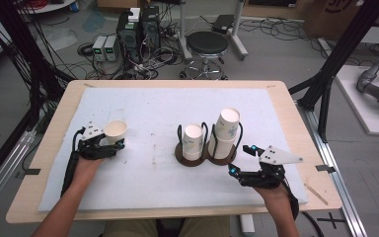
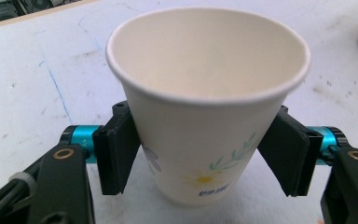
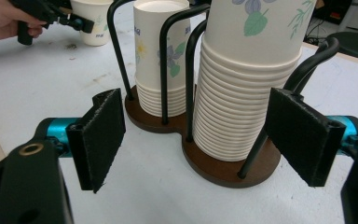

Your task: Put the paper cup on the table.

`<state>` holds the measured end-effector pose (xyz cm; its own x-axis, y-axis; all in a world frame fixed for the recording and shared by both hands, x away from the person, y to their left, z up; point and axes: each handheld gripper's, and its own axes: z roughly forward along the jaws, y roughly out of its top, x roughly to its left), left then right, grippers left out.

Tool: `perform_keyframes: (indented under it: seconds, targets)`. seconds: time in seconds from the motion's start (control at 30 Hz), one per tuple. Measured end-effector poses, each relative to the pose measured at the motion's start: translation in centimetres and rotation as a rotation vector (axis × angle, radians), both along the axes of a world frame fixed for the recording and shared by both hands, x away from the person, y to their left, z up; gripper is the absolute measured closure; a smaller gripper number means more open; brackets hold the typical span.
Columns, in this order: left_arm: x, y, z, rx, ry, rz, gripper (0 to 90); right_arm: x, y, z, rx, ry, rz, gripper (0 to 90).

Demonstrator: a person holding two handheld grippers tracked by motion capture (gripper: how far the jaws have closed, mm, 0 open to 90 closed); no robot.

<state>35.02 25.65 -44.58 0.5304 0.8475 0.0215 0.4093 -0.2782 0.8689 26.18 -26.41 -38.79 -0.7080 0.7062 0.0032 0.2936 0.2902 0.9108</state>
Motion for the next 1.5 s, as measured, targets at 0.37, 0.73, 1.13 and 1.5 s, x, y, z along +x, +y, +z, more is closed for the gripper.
perform_keyframes:
  seconds: [0.37, 0.73, 1.13, 1.5]
  targets:
    - [-0.6, 0.8, -0.5, -0.06, -0.001, 0.003, 23.2, 0.0, -0.1, 0.0, 0.001, 0.005, 0.0, 20.8]
    - [-4.1, 2.9, 1.9, -0.259, -0.089, -0.086, 15.7, 0.1, -0.8, -0.2, -0.029, 0.013, -0.054, 20.8]
    - [-7.7, 2.7, 4.0, -0.325, -0.219, -0.156, 15.9, -0.5, -2.5, -0.6, -0.023, 0.017, -0.112, 20.8]
    - [-9.0, 2.1, 4.2, -0.331, -0.252, -0.211, 16.1, -1.6, -2.7, -0.5, -0.03, -0.003, -0.166, 20.8]
